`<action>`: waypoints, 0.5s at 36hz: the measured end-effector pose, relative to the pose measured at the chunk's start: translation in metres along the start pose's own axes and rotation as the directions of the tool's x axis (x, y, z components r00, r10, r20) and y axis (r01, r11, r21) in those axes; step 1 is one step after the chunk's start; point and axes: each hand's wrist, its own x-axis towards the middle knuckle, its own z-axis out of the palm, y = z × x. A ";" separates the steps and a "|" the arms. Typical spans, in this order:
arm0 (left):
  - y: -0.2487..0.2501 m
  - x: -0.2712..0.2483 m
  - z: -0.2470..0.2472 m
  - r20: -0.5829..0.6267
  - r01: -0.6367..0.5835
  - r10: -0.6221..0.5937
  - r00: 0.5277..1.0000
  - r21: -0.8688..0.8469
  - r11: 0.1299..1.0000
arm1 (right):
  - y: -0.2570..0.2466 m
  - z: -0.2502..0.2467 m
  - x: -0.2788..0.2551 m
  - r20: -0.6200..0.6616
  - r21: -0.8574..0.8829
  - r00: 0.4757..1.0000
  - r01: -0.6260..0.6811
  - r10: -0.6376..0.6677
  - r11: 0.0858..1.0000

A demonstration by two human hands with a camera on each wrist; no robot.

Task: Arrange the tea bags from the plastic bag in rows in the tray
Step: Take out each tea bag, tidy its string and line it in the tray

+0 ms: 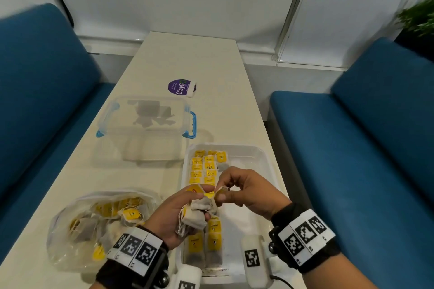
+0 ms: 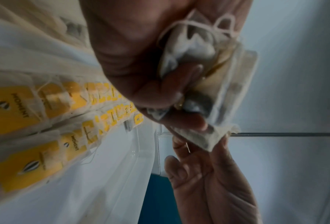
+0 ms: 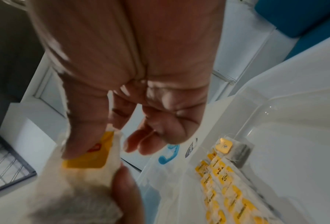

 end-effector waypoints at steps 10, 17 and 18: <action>-0.006 0.013 -0.015 -0.141 -0.148 0.178 0.974 0.201 0.968 | -0.007 -0.008 0.006 -0.176 -0.105 0.982 -0.089 0.070 0.991; -0.011 0.016 -0.011 0.022 -0.260 0.274 0.961 0.398 0.880 | -0.010 -0.002 0.014 -0.133 -0.144 0.986 -0.120 0.101 0.982; -0.012 0.016 -0.011 0.036 -0.257 0.267 0.963 0.425 0.868 | -0.010 -0.001 0.015 -0.134 -0.145 0.986 -0.120 0.101 0.982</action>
